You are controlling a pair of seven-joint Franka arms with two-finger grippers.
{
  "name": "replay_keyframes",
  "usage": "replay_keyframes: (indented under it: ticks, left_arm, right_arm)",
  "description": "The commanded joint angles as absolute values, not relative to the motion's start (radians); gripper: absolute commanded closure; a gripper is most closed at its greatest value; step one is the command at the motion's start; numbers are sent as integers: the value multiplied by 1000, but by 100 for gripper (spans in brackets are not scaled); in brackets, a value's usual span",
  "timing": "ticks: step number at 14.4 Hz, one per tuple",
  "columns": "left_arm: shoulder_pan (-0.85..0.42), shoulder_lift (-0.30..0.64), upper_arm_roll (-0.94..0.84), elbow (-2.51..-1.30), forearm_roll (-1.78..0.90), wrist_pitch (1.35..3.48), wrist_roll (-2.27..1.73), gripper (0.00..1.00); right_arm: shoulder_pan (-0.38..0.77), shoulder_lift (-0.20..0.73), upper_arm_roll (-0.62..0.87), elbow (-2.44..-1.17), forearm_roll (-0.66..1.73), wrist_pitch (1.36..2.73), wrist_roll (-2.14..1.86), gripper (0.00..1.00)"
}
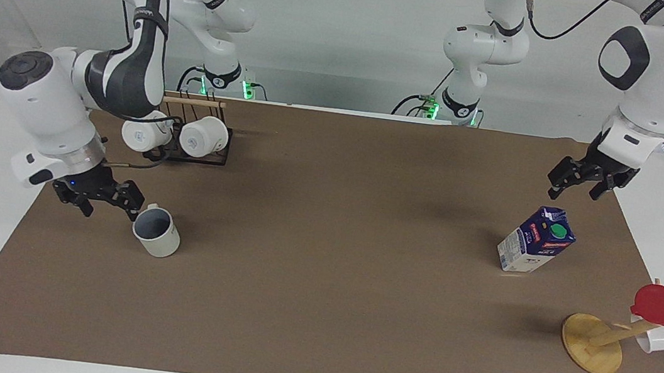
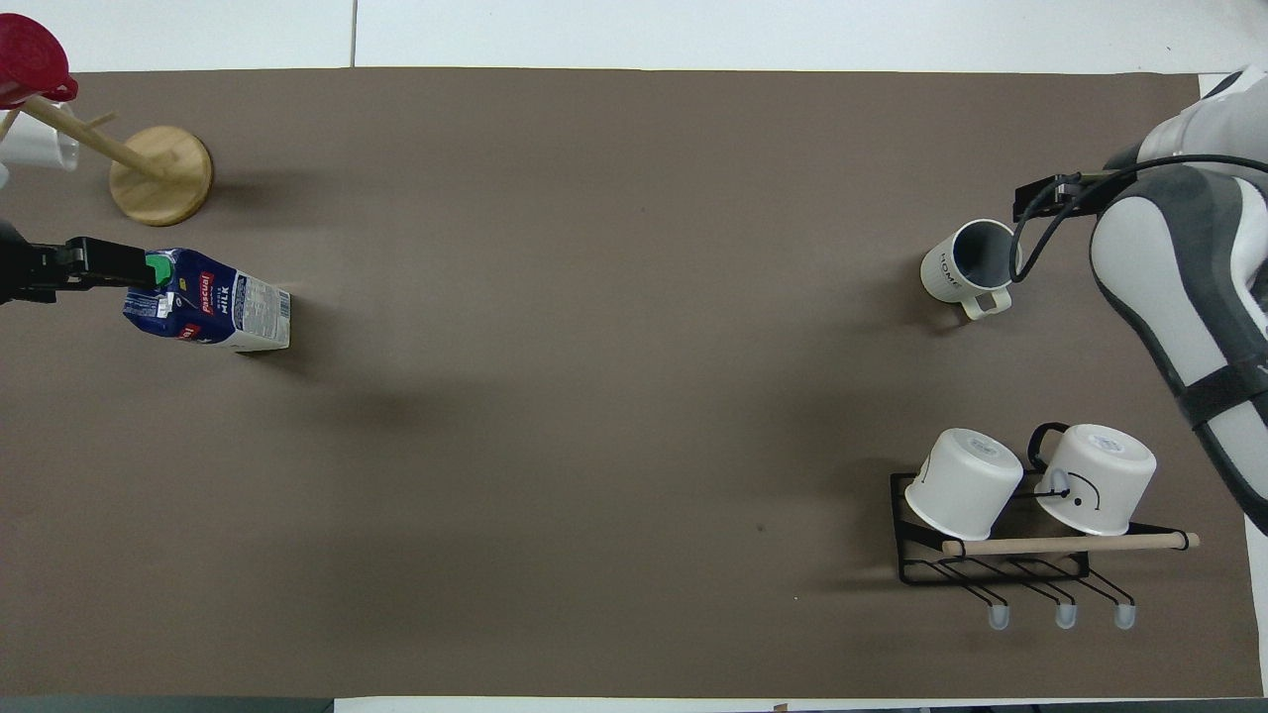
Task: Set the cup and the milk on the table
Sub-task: 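Reach the right gripper to the white mug and grasp it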
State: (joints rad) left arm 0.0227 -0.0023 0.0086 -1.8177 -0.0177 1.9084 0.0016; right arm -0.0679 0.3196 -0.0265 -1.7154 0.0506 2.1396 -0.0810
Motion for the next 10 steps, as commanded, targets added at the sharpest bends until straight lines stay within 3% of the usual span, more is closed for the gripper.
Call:
replay_keyframes:
  ticks: [1,6,7,8,9,10]
  left_arm:
    - [25,32,5,-1858,-6,2000,14,0]
    - [18,57,5,-1943,-6,2132,9,0]
    - [18,61,5,-1947,-6,2137,9,0]
    - [20,61,5,-1951,-6,2140,11,0]
    - [21,60,5,-1959,-6,2138,12,0]
    - [21,60,5,-1959,-6,2137,12,0]
  right_arm:
    - [-78,350,-15,-1749,90,2209,-109,0]
    - [-71,362,-15,-1810,104,2272,-196,3]
    - [-72,362,-15,-1812,103,2270,-210,16]
    - [-72,361,-15,-1813,104,2272,-216,37]
    - [-66,360,-15,-1819,104,2272,-215,52]
    - [-64,360,-15,-1828,115,2276,-207,58]
